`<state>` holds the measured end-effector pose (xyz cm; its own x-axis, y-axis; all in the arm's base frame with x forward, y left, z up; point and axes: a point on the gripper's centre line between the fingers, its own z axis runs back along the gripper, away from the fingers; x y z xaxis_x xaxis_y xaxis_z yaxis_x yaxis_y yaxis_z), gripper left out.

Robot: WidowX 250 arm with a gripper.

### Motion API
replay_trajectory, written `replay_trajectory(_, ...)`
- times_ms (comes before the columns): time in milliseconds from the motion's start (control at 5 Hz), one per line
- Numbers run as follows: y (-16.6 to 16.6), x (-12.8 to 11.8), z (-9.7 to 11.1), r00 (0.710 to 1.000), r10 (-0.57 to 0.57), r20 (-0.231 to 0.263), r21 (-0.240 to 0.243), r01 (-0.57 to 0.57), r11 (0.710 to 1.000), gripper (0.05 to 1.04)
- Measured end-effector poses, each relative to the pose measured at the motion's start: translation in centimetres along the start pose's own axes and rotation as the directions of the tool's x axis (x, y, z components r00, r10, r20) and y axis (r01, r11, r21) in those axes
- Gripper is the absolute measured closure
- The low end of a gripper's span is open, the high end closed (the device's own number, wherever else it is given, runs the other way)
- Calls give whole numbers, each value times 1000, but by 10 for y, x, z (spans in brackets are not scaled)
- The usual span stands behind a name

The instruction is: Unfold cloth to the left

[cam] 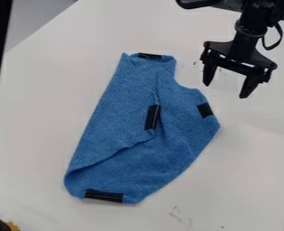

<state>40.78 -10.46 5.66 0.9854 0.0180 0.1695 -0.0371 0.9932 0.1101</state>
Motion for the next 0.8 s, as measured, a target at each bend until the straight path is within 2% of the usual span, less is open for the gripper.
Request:
replay_trajectory(200,0,-7,-16,999,0,-41,16,1,1000,82)
replay_trajectory(400,8,-10,-19,999,22,-43,60,-20,998,82)
replay_trajectory(600,22,-15,-10,997,54,-56,113,-47,993,82)
replay_trajectory(800,58,-29,-3,985,164,-46,125,-158,980,82)
